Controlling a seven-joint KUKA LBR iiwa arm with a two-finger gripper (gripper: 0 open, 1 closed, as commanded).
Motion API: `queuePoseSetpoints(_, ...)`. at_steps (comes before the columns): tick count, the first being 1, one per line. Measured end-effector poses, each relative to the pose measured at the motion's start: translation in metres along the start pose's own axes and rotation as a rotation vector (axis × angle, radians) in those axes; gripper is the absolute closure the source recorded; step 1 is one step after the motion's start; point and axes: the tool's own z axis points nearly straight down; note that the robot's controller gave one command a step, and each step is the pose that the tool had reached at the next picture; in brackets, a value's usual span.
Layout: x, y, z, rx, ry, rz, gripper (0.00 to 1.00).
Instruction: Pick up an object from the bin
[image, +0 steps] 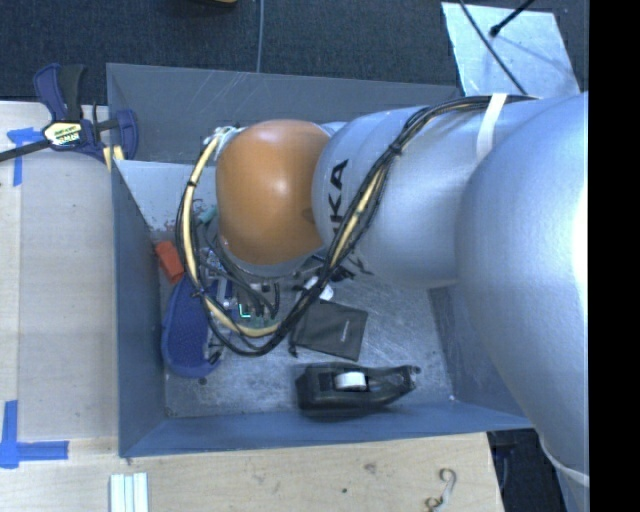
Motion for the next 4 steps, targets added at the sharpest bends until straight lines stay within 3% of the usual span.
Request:
queuePoseSetpoints(1, -0.041, -0.020, 0.088, -0.005, -0.008, -0.124, 0.00)
queuePoseSetpoints(2, -0.046, -0.019, 0.080, -0.007, -0.025, -0.122, 1.00)
queuePoseSetpoints(3, -0.060, -0.025, 0.051, -0.003, -0.013, -0.085, 1.00)
queuePoseSetpoints(4, -0.046, -0.019, -0.121, -0.004, -0.018, -0.110, 1.00)
